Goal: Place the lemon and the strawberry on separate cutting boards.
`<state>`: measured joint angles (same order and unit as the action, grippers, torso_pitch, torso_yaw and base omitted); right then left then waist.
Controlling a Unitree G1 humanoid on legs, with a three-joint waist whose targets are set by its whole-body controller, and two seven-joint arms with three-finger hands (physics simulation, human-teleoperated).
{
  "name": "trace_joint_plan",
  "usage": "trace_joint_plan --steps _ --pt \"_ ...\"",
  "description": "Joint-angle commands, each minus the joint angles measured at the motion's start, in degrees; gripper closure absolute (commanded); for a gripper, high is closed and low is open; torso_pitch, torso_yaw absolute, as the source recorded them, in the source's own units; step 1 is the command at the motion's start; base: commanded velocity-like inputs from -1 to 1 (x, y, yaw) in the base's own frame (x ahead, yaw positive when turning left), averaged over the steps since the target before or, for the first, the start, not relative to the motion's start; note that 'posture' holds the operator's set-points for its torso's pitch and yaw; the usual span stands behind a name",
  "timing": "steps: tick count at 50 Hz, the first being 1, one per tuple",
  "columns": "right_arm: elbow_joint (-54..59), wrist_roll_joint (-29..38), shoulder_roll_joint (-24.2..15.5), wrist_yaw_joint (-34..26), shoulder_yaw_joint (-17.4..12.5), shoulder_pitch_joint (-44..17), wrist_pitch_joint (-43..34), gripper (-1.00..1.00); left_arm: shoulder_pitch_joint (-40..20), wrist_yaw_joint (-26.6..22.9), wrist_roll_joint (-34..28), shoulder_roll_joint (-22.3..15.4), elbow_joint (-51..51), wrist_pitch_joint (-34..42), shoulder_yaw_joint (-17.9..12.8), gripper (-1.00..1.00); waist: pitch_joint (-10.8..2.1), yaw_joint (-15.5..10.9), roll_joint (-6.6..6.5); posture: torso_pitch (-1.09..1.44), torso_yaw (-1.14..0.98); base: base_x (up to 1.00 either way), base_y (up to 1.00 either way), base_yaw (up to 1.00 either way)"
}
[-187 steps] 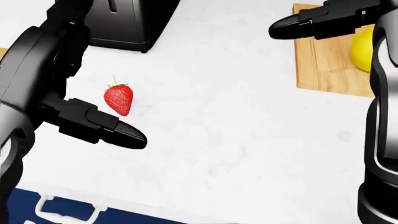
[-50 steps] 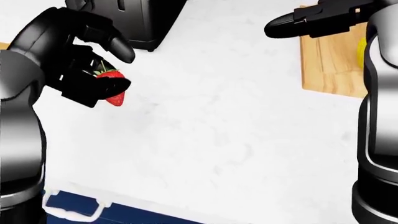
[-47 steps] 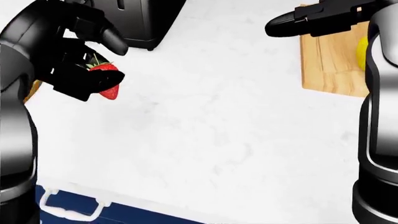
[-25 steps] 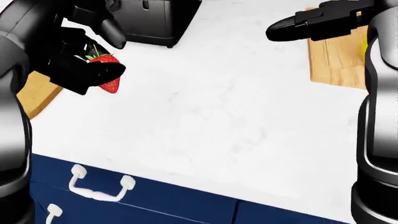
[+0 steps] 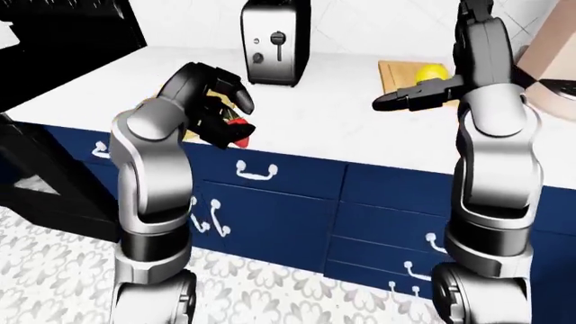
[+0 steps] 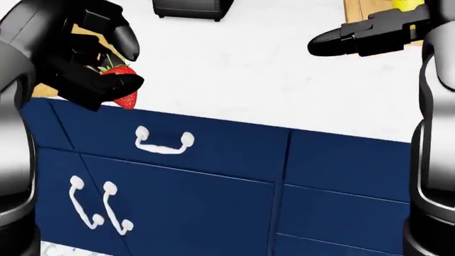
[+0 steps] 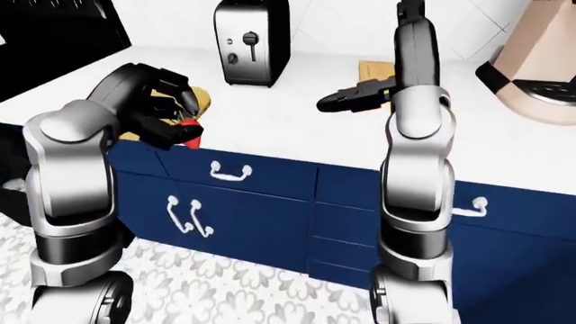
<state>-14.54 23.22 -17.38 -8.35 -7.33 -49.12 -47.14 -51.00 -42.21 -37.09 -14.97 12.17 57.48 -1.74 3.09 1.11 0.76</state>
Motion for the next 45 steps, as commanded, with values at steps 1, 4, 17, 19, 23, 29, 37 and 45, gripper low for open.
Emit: trace_joint_plan --steps 1,4,17,19,23,29,37,45 --pt "-3.17 0.26 -0.04 0.67 -0.03 -1.59 1.61 -1.0 -2.1 0.99 -0.73 -0.9 1.48 -1.53 -1.16 0.65 -1.02 -0.46 0.59 0.0 0.0 0.0 0.29 0.0" --pt "-6.71 0.05 0.67 1.03 -0.4 0.96 0.48 -1.0 -2.18 1.06 -0.51 -1.11 1.24 -1.81 -1.4 0.66 -0.96 -0.46 -1.33 0.0 0.0 0.0 0.25 0.0" --pt "-17.23 -3.03 0.43 2.8 -2.97 8.4 -2.75 -1.0 -3.22 1.29 -0.08 -1.68 0.75 -1.6 -1.5 0.69 -1.14 -0.46 -0.9 0.0 0.0 0.0 0.21 0.0" --pt "-18.39 -3.4 0.53 3.22 -3.04 9.46 -2.98 -1.0 -3.23 1.21 -0.16 -1.67 0.96 -1.41 -1.43 0.69 -1.13 -0.48 -0.01 0.0 0.0 0.0 0.21 0.0" --pt "-20.26 -4.13 0.37 3.56 -3.47 10.65 -3.71 -1.0 -3.42 1.06 -0.28 -1.69 1.12 -1.15 -1.33 0.69 -1.8 -0.66 3.6 0.0 0.0 0.0 0.19 0.0" --pt "-21.93 -5.1 0.49 4.33 -3.91 12.77 -3.56 -1.0 -3.58 0.63 -0.69 -1.68 1.47 -0.82 -1.2 0.71 -2.26 -1.38 1.98 0.0 0.0 0.0 0.16 0.0" --pt "-23.48 -6.43 1.18 5.53 -4.83 16.76 -1.74 -1.0 -3.75 0.6 -0.92 -1.36 1.16 -1.01 -1.13 0.74 -1.86 -1.42 -3.51 0.0 0.0 0.0 0.13 0.0" --pt "-23.85 -8.84 2.86 8.48 -6.12 21.65 2.48 -1.0 -4.22 0.49 -0.99 -1.42 0.98 -0.88 -1.12 0.76 -1.68 -1.11 -0.01 0.0 0.0 0.0 0.14 0.0"
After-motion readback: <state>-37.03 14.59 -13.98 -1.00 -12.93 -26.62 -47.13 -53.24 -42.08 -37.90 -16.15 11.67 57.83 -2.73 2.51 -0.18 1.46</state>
